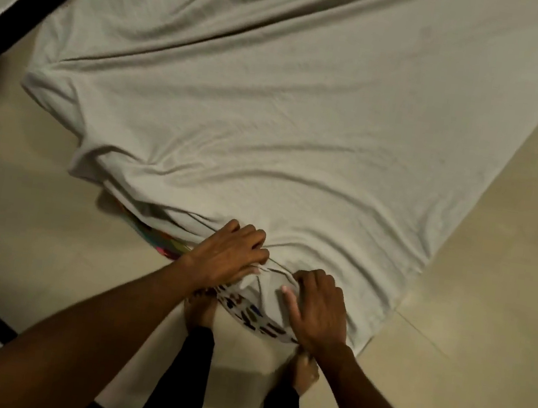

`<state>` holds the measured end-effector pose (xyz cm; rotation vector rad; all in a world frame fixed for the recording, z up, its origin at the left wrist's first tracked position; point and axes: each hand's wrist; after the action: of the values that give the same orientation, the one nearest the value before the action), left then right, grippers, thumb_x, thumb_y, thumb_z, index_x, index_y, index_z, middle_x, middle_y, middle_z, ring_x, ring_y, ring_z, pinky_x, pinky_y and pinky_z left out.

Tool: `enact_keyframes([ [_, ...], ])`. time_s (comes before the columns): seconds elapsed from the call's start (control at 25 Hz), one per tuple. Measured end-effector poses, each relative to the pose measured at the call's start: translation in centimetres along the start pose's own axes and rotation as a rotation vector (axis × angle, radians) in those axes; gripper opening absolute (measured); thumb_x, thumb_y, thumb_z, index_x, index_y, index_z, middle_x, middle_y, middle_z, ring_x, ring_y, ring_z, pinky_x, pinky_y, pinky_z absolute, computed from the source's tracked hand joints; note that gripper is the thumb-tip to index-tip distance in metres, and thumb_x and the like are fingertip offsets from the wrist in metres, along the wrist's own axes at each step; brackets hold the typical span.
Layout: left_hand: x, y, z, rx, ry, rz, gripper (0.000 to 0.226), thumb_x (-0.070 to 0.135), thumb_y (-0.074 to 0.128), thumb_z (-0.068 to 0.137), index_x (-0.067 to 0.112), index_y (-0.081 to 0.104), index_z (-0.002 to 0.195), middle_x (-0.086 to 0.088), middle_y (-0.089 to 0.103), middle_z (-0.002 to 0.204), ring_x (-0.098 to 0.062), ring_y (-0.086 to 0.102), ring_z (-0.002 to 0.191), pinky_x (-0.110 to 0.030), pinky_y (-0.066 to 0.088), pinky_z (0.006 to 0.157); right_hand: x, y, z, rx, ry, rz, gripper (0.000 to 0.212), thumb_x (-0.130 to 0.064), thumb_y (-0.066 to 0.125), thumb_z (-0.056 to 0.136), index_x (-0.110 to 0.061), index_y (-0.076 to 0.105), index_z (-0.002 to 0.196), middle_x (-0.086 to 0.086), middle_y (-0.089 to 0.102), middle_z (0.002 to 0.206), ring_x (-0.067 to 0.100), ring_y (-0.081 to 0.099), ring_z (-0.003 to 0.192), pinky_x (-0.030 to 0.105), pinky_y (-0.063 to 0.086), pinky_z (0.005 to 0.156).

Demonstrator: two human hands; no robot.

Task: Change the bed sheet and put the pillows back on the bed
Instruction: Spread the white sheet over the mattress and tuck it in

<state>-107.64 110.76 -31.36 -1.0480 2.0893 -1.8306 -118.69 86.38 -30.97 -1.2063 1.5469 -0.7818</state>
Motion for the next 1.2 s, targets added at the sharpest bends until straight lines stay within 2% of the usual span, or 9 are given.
enact_keyframes([
  [0.2,3.2,0.7,-2.2,0.018,-0.096,-0.043,0.013,0.038,0.065,0.095,0.031,0.06,0.105,0.006,0.057,0.104,-0.02,0.055,0.096,-0.038,0.04,0.08,0.4,2.5,-1.1,-0.004,0.016,0.035,0.021,-0.035,0.054,0.103,-0.016,0.063,0.101,0.005,0.061,0.099,0.029,0.059,0.091,0.041,0.051,0.068],
  [0.36,6.0,4.0,-10.1,-0.207,-0.189,-0.104,0.02,0.029,0.077,0.08,0.034,0.063,0.092,0.012,0.064,0.093,-0.018,0.066,0.087,-0.035,0.047,0.072,-1.2,3.8,-7.1,-0.258,-0.166,0.123,0.025,-0.021,0.045,0.103,-0.012,0.066,0.114,0.011,0.063,0.103,0.035,0.063,0.092,0.043,0.059,0.08],
  [0.48,11.3,4.9,-12.4,-0.341,-0.463,-0.161,0.01,0.031,0.064,0.089,0.035,0.063,0.099,0.013,0.063,0.101,-0.016,0.064,0.103,-0.033,0.034,0.075,0.3,3.0,-10.2,-0.37,-0.077,0.274,0.018,-0.028,0.048,0.101,-0.022,0.061,0.112,0.004,0.065,0.111,0.027,0.063,0.105,0.041,0.053,0.086],
  [0.6,16.8,5.7,-9.6,-0.391,-0.694,-0.308,0.016,0.031,0.059,0.093,0.037,0.063,0.108,0.011,0.065,0.112,-0.016,0.065,0.109,-0.033,0.044,0.085,4.0,1.1,-9.7,-0.334,0.056,0.415,0.019,-0.038,0.05,0.096,-0.028,0.064,0.104,-0.002,0.071,0.106,0.022,0.066,0.1,0.039,0.055,0.085],
  [0.76,23.2,5.9,-1.6,-0.057,-1.164,-1.121,0.015,0.031,0.068,0.097,0.022,0.072,0.085,0.002,0.077,0.087,-0.023,0.073,0.081,-0.036,0.059,0.076,10.6,-3.0,-7.1,0.083,0.484,0.653,0.011,-0.025,0.058,0.096,-0.025,0.069,0.098,-0.007,0.073,0.094,0.016,0.069,0.088,0.028,0.05,0.072],
  [0.84,26.3,5.4,3.3,-0.157,-1.397,-1.616,0.029,0.037,0.058,0.102,0.016,0.068,0.083,0.001,0.071,0.081,-0.025,0.068,0.076,-0.032,0.048,0.068,14.3,-4.3,-4.7,0.288,0.783,0.782,0.021,-0.029,0.061,0.096,-0.015,0.067,0.111,0.003,0.071,0.105,0.024,0.069,0.096,0.028,0.048,0.077],
  [0.96,29.7,7.1,8.6,-0.05,-1.601,-2.275,0.044,0.051,0.047,0.106,0.009,0.059,0.107,-0.012,0.067,0.101,-0.03,0.069,0.099,-0.045,0.054,0.076,18.8,-4.6,-1.1,0.173,1.008,1.051,0.053,-0.046,0.067,0.092,-0.014,0.055,0.133,0.007,0.06,0.116,0.025,0.068,0.088,0.048,0.064,0.082],
  [1.12,32.6,8.8,10.3,0.549,-1.802,-2.393,0.046,0.05,0.069,0.096,0.005,0.059,0.1,-0.011,0.064,0.088,-0.024,0.064,0.082,-0.045,0.054,0.082,22.0,-4.6,1.5,0.101,0.932,1.066,0.023,-0.025,0.076,0.089,-0.007,0.064,0.081,0.018,0.072,0.1,0.03,0.071,0.082,0.053,0.064,0.079],
  [1.2,32.9,9.0,9.6,0.786,-1.786,-2.449,0.031,0.038,0.069,0.098,0.008,0.061,0.102,-0.005,0.064,0.091,-0.018,0.062,0.085,-0.039,0.051,0.09,22.7,-4.8,1.6,0.146,0.973,1.15,0.018,-0.016,0.075,0.09,-0.009,0.063,0.079,0.014,0.07,0.093,0.027,0.07,0.078,0.049,0.065,0.081],
])
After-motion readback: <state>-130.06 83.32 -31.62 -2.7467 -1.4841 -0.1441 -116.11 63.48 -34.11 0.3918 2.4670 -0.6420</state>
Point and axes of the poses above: each hand's wrist, its own z-axis towards the middle knuckle, its own y-axis out of the palm, x = y × z
